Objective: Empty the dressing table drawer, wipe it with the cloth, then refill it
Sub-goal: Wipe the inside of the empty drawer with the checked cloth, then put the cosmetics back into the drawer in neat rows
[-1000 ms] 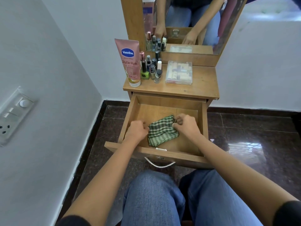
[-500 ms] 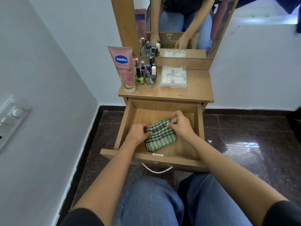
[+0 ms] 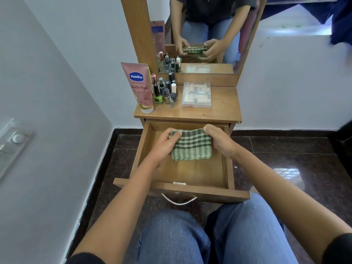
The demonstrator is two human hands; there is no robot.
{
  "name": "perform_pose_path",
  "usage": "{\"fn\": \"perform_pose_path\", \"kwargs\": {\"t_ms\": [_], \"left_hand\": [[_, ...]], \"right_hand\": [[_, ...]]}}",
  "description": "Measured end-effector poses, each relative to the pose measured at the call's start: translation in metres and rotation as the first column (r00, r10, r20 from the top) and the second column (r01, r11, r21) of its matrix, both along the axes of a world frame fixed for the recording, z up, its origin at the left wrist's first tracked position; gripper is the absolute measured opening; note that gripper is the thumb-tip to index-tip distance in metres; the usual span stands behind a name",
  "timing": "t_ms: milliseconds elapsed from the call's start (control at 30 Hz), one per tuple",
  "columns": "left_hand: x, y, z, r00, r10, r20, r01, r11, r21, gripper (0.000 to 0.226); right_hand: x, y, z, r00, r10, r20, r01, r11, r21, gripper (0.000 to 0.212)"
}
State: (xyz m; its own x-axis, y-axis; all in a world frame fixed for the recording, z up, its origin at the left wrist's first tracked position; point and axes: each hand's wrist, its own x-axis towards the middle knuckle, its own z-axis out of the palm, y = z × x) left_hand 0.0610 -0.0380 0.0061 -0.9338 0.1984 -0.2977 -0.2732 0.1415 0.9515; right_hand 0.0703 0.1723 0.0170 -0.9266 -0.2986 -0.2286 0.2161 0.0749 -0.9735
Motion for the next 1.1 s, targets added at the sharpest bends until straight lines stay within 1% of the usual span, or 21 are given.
{"fn": "perform_pose_path", "kwargs": {"t_ms": [33,67,133,167,200,300,367,433,533,600,667,700,767,800,867,933,967,1000,1033,1067,1100], "left_hand": [[-0.002,0.007,0.003,0.999,0.028,0.027,-0.029,0.999,0.036,0.017],[-0.003,0.015,0.005,0.997,0.053,0.053,-0.057,0.996,0.065,0.017],[-0.007,0.027,0.010,0.991,0.091,0.097,-0.098,0.992,0.078,0.022],[-0.009,0.032,0.012,0.988,0.104,0.115,-0.113,0.991,0.074,0.028],[-0.011,0.037,0.014,0.985,0.114,0.131,-0.124,0.990,0.072,0.034],[-0.016,0.049,0.020,0.979,0.143,0.145,-0.160,0.981,0.110,0.043],[-0.017,0.054,0.025,0.968,0.205,0.148,-0.230,0.955,0.185,0.041],[-0.014,0.056,0.025,0.956,0.273,0.109,-0.290,0.938,0.191,0.035],[-0.005,0.053,0.019,0.952,0.306,0.021,-0.306,0.944,0.123,0.028],[0.003,0.048,0.013,0.951,0.307,-0.021,-0.304,0.949,0.085,0.027],[0.011,0.040,0.007,0.953,0.295,-0.066,-0.293,0.956,0.030,0.025],[0.014,0.035,0.004,0.954,0.286,-0.090,-0.287,0.958,-0.002,0.024],[0.019,0.024,-0.002,0.958,0.250,-0.143,-0.263,0.961,-0.082,0.022],[0.021,0.019,-0.005,0.960,0.222,-0.169,-0.245,0.961,-0.129,0.022],[0.023,0.008,-0.010,0.963,0.170,-0.210,-0.217,0.950,-0.223,0.020],[0.023,-0.002,-0.015,0.959,0.133,-0.248,-0.209,0.928,-0.309,0.021],[0.024,-0.006,-0.017,0.956,0.118,-0.267,-0.209,0.915,-0.344,0.022],[0.024,-0.010,-0.018,0.953,0.103,-0.285,-0.209,0.904,-0.373,0.022],[0.025,-0.014,-0.020,0.949,0.086,-0.302,-0.208,0.893,-0.399,0.022],[0.026,-0.017,-0.021,0.945,0.068,-0.320,-0.207,0.882,-0.423,0.020],[0.028,-0.019,-0.021,0.940,0.050,-0.336,-0.206,0.872,-0.444,0.018]], "right_hand": [[0.003,0.000,0.002,0.999,-0.007,0.041,0.010,0.997,-0.074,0.022],[0.006,0.000,0.003,0.998,-0.007,0.064,0.013,0.995,-0.098,0.030],[0.009,0.000,0.005,0.996,-0.047,0.076,0.054,0.994,-0.099,0.048],[0.010,0.001,0.007,0.992,-0.093,0.082,0.101,0.989,-0.107,0.051],[0.010,0.003,0.010,0.986,-0.137,0.092,0.148,0.981,-0.126,0.049],[0.007,0.015,0.025,0.964,-0.240,0.116,0.260,0.944,-0.206,0.031],[0.000,0.025,0.037,0.920,-0.356,0.163,0.390,0.871,-0.299,0.022],[-0.016,0.033,0.047,0.798,-0.549,0.249,0.602,0.706,-0.372,0.017],[-0.050,0.040,0.052,0.545,-0.786,0.294,0.828,0.449,-0.337,0.021],[-0.072,0.039,0.050,0.423,-0.850,0.314,0.897,0.343,-0.278,0.023],[-0.089,0.034,0.047,0.377,-0.864,0.334,0.920,0.309,-0.241,0.021],[-0.096,0.032,0.044,0.382,-0.863,0.332,0.920,0.321,-0.224,0.024],[-0.103,0.030,0.039,0.416,-0.869,0.267,0.910,0.398,-0.120,0.041],[-0.102,0.029,0.036,0.450,-0.874,0.183,0.891,0.452,-0.035,0.047],[-0.095,0.032,0.030,0.557,-0.828,-0.066,0.824,0.541,0.167,0.060],[-0.085,0.036,0.023,0.678,-0.670,-0.304,0.730,0.563,0.388,0.067],[-0.081,0.039,0.018,0.737,-0.551,-0.392,0.671,0.527,0.521,0.066],[-0.077,0.041,0.014,0.797,-0.403,-0.450,0.601,0.456,0.656,0.061],[-0.074,0.043,0.011,0.846,-0.250,-0.470,0.532,0.371,0.761,0.056],[-0.072,0.044,0.009,0.877,-0.128,-0.464,0.480,0.300,0.824,0.052],[-0.071,0.046,0.006,0.893,-0.063,-0.445,0.446,0.260,0.856,0.051]]}}
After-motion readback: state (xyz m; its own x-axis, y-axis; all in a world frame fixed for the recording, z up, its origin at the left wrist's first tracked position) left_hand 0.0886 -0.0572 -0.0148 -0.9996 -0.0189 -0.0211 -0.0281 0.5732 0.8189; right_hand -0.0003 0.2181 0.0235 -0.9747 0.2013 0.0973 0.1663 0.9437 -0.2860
